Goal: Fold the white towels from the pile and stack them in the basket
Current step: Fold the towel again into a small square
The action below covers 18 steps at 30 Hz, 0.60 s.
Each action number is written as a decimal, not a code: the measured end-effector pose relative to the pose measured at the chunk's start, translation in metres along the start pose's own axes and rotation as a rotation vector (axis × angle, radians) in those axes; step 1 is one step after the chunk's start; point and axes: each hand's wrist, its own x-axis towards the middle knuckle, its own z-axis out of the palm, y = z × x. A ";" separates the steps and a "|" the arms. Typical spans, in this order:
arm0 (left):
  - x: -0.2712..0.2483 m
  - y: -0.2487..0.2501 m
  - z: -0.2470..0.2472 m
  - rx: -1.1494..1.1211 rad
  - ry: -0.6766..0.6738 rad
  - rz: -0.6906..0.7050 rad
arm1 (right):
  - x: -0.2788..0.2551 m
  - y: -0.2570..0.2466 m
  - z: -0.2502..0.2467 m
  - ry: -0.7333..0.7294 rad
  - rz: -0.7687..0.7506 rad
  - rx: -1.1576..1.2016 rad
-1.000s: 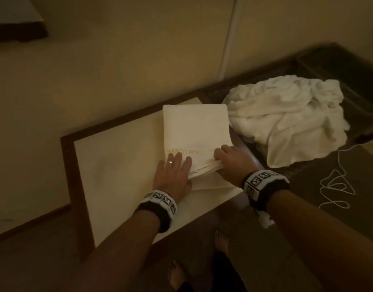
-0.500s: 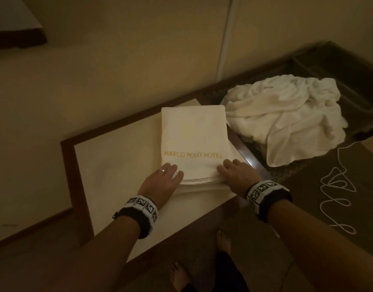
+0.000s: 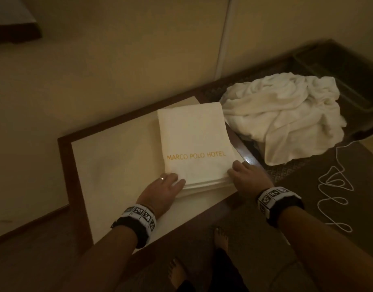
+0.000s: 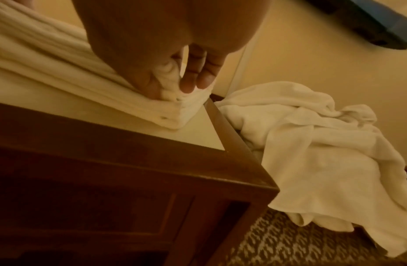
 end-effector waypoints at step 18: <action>0.031 0.004 -0.016 -0.029 -0.311 -0.645 | 0.026 0.022 -0.008 0.014 0.414 0.401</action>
